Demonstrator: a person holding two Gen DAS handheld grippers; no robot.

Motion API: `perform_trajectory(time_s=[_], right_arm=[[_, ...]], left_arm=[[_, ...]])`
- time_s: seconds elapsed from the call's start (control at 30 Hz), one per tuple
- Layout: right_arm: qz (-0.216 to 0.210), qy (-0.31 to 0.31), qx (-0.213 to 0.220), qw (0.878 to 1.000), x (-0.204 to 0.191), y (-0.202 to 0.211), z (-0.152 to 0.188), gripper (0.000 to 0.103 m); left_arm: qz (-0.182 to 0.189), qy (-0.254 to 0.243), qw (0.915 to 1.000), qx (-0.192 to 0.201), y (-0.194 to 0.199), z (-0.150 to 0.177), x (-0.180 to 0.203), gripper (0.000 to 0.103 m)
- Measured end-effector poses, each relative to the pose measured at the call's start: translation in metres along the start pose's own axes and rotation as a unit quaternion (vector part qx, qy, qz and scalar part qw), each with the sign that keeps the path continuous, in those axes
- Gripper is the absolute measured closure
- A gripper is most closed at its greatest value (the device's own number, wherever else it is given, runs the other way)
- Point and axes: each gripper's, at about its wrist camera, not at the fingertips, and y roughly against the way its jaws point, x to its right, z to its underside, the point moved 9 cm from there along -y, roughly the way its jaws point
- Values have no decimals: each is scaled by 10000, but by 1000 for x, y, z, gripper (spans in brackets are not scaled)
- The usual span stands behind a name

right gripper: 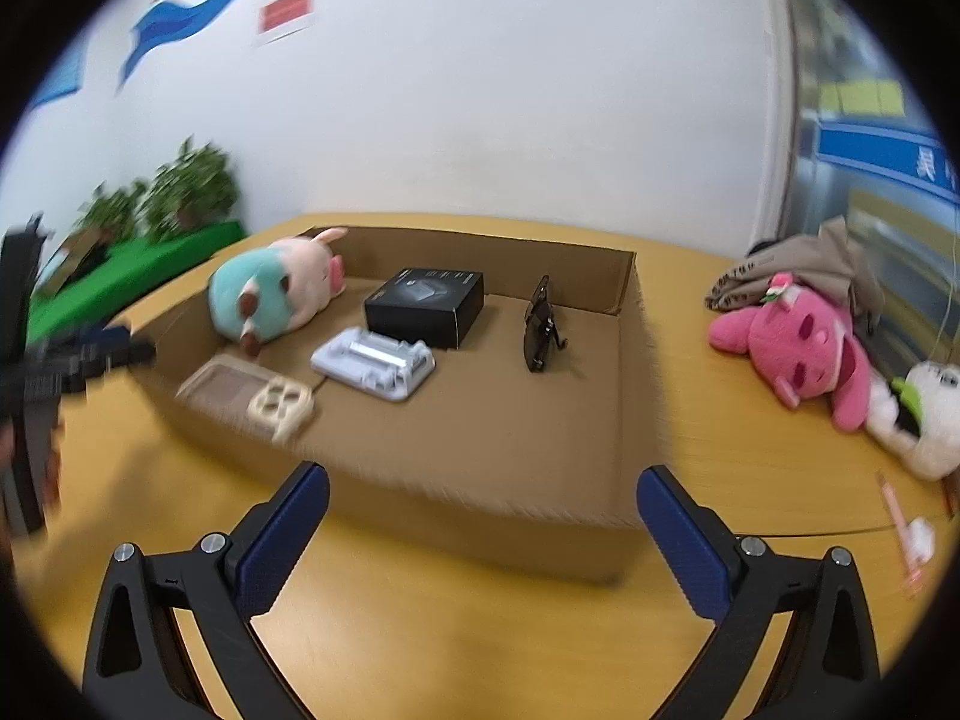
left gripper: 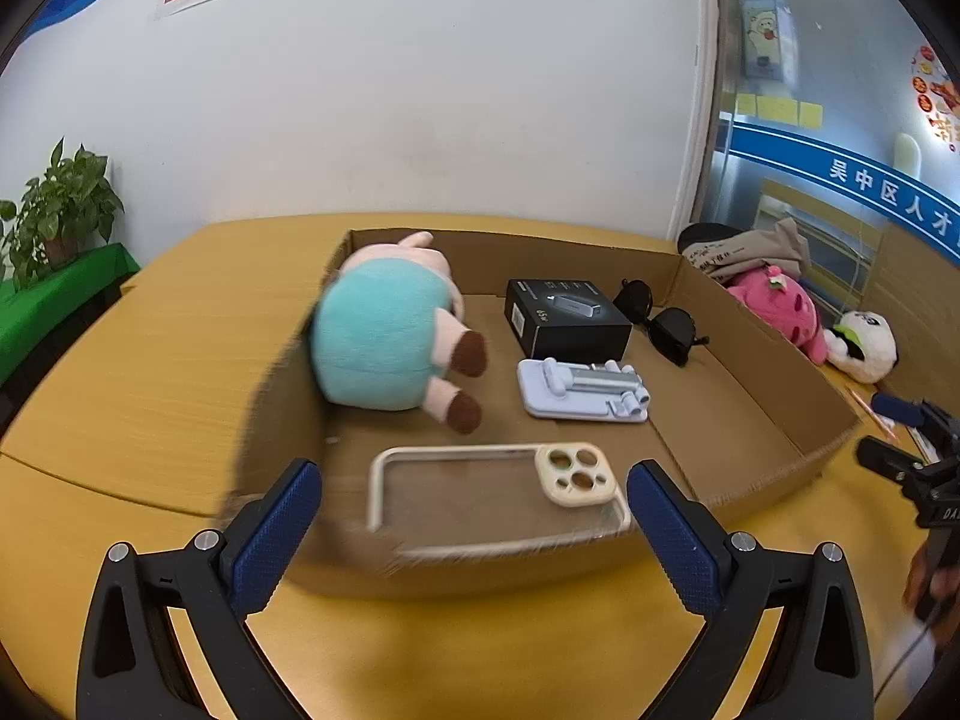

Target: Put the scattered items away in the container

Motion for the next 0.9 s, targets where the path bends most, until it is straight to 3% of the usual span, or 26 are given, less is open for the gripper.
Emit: perform_trajectory(time_s=[0.13,0.23,0.3,0.37,0.67,0.9], right_arm=[[-222,872,-900,9919,36,19,69,1],[-618,646,-1771,9801,69,12,123,1],[-726,343,-1937,9778,92,11,143,0],[-860,283,-1803,9794,105,12,145,0],[-1425,947,-1608,9720,108,10,144,0],[-1643,1154,-1589,9667,126,-7,130,0]], left_arm=[[165,-784,9940,-751,10,34,-19,0],[232,-1123,9837,-1382,0,69,-38,0],[282,-1132,9774,-1762,-11,87,-49,0],[353,-1157,9707,-2078,-24,103,-54,0],[919,-1494,9688,-1752,-36,98,-66,0],[729,-1305,9733,-1742,-51,89,-95,0]])
